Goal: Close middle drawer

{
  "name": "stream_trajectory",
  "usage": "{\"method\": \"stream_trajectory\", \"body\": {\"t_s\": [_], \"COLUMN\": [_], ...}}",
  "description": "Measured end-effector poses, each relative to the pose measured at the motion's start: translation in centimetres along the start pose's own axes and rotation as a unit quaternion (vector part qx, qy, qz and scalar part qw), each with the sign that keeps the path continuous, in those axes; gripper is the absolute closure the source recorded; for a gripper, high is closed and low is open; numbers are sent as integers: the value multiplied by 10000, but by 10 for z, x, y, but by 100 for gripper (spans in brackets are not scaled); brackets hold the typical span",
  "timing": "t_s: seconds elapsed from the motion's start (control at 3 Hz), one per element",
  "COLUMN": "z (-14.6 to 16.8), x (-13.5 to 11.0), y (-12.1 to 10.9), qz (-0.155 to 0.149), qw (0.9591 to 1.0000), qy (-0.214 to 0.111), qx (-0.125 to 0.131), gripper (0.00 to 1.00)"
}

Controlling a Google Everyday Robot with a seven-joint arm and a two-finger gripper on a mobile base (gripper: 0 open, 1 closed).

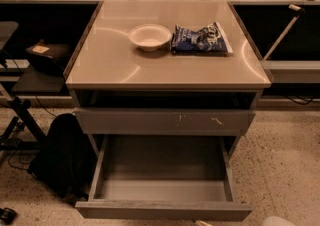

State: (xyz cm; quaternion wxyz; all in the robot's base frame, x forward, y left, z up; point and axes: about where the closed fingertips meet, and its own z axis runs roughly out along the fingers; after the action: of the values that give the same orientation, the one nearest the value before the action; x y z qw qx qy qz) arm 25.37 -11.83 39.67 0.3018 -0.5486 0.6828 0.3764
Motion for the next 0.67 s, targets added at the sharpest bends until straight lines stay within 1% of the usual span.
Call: {"method": "stream_trajectory", "body": {"t_s": [0.33, 0.67], "z": [23, 44], "x": [-19, -48], "y": [-37, -65], "qz": [-442, -923], "qw": [9985, 9939], "qy": [-300, -513], "qx": [73, 307], "gripper": [0, 0]}}
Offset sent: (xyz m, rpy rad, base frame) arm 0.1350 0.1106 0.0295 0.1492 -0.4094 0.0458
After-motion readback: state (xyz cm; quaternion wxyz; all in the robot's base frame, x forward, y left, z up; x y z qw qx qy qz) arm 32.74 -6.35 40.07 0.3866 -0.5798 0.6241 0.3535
